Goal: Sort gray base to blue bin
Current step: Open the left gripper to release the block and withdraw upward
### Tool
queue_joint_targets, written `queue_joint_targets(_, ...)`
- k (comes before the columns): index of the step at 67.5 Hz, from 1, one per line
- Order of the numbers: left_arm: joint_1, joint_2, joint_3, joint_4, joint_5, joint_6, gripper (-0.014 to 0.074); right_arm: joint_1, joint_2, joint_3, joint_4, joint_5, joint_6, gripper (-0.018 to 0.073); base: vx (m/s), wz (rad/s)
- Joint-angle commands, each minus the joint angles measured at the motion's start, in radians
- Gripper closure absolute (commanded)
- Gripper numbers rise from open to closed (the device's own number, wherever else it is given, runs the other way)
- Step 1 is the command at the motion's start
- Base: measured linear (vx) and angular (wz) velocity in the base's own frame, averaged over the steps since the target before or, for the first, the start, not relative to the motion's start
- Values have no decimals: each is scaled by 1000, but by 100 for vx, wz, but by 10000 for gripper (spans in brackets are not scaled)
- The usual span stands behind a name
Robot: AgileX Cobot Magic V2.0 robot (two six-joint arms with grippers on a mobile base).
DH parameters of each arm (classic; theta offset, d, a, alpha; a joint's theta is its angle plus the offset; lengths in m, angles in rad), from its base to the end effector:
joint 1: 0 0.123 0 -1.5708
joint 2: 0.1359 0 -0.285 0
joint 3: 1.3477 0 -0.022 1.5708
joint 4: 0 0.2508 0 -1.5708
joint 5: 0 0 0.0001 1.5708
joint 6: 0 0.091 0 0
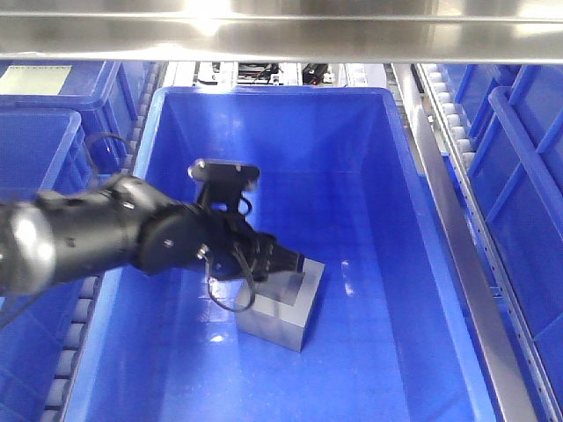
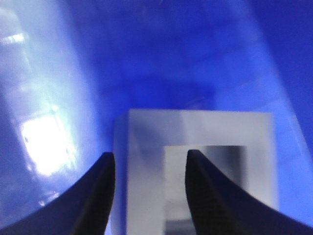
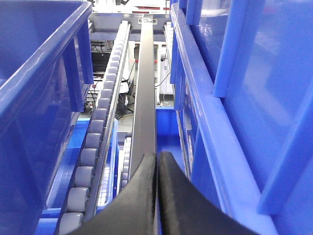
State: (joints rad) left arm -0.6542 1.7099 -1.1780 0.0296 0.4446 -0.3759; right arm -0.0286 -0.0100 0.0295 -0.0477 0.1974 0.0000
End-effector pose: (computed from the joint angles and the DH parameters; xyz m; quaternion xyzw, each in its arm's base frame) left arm 0.2947 -0.2245 0.2385 0.1411 0.9318 -0.1555 0.2960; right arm 0.0562 -0.0025 0.1859 -0.0037 0.7514 -0.0284 0.6593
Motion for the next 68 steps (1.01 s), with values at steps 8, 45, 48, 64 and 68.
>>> queue_joint_targets(8,-6,-167,-23,1,-18,87,259,1,-16,7,-5,-74,-12,564,0,0)
queue_joint_targets(45,-6,-759,399,1,-188,106,259,1,-16,7,-5,-74,-12,564,0,0)
queue_joint_targets(48,-6,-808,441,1,-206,118,259,1,-16,7,-5,-74,-12,564,0,0)
queue_joint_targets(64,-6,-1127,671,2,-286,169,259,1,-16,7,-5,-74,-12,564,0,0)
queue_joint_targets(68,-6,-1207,713,1,-260,196,259,1,-16,7,-5,-77,-12,564,0,0)
